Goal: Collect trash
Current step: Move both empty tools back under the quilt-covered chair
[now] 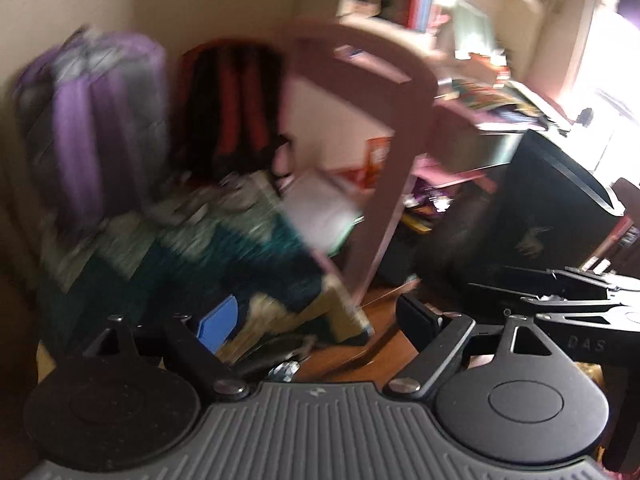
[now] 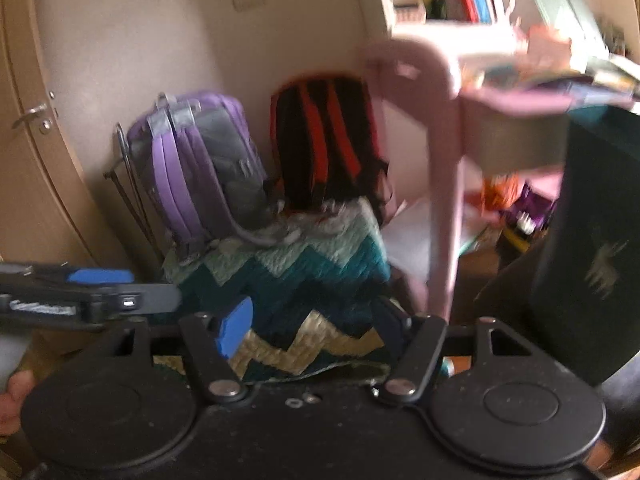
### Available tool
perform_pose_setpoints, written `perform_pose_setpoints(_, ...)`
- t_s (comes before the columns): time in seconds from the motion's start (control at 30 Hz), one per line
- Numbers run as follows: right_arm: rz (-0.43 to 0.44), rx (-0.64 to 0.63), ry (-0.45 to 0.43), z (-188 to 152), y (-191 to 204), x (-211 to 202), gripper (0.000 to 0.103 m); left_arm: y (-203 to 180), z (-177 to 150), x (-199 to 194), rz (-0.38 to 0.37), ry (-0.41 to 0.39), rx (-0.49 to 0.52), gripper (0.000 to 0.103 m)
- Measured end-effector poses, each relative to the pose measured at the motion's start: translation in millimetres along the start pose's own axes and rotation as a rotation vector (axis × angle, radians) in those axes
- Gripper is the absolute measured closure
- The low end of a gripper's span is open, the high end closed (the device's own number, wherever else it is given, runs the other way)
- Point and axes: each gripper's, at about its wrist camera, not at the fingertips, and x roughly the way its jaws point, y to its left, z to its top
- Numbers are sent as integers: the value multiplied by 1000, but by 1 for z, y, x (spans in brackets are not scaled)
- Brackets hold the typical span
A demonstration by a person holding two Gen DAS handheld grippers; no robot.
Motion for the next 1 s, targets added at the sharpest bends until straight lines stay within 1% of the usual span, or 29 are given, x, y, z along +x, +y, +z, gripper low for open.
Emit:
perform_pose_setpoints(0.17, 14, 29, 106, -33, 16, 65, 35, 59, -31, 28, 55, 36, -99, 3)
perform_pose_setpoints(0.3, 18, 52, 170, -61, 23, 112, 34, 101, -62, 59, 128, 64, -174, 0)
perform_pose_setpoints(0.37, 16, 55, 196, -77, 24, 135, 34, 121, -80, 78, 153, 93, -220, 0)
perform_pose_setpoints(0.43, -2, 54, 228, -96, 24, 160, 34, 141, -99, 98, 178, 132, -270, 0)
perform_pose_setpoints(0.53, -20, 79, 297, -122, 18, 199, 33, 174, -132, 135, 224, 212, -357, 0)
perform_pose_setpoints(0.6, -29, 98, 345, -141, 12, 228, 33, 193, -154, 157, 275, 252, -407, 0)
perform_pose_setpoints(0.67, -48, 129, 400, -161, 5, 257, 33, 212, -177, 183, 344, 308, -473, 0)
perform_pose_setpoints(0.77, -108, 173, 481, -188, -9, 300, 33, 236, -208, 219, 416, 381, -554, 0)
perform_pose_setpoints(0.83, -139, 199, 536, -206, -19, 326, 33, 246, -225, 237, 454, 408, -561, 0)
perform_pose_setpoints(0.87, -152, 204, 565, -215, -23, 339, 33, 250, -233, 249, 466, 440, -566, 0)
perform_pose_setpoints(1.0, -202, 200, 687, -253, -36, 387, 33, 270, -265, 293, 471, 550, -602, 0)
